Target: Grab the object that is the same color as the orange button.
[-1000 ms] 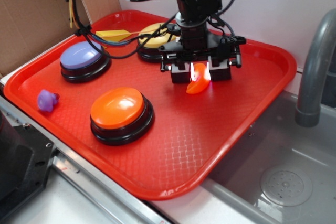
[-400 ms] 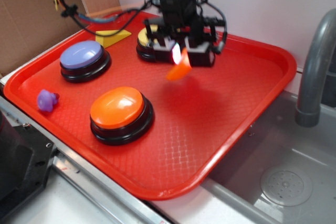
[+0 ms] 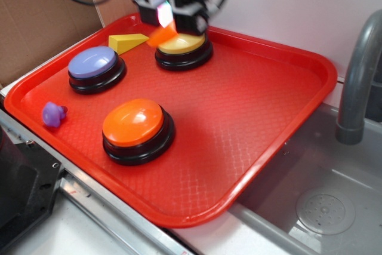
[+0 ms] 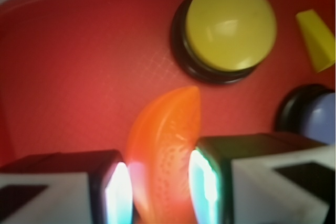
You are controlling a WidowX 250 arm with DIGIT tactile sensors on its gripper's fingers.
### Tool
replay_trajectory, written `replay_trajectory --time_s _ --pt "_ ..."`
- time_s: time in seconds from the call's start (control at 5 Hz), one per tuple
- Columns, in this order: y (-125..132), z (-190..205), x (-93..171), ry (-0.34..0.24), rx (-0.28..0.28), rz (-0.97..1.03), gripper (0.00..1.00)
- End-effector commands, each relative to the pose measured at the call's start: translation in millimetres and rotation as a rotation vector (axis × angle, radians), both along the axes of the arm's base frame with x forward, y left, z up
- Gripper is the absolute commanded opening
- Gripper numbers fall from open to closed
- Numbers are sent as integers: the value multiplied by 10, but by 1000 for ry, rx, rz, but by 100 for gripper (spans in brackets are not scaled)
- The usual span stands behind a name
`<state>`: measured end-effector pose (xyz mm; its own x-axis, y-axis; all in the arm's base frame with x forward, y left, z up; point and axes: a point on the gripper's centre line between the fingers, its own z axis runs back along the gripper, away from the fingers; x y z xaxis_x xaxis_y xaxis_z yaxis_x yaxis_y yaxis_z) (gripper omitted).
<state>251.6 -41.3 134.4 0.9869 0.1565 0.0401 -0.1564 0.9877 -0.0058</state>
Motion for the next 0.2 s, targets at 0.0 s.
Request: replay_trajectory --time_s 0.0 --pt "283 223 -167 -62 -18 10 0"
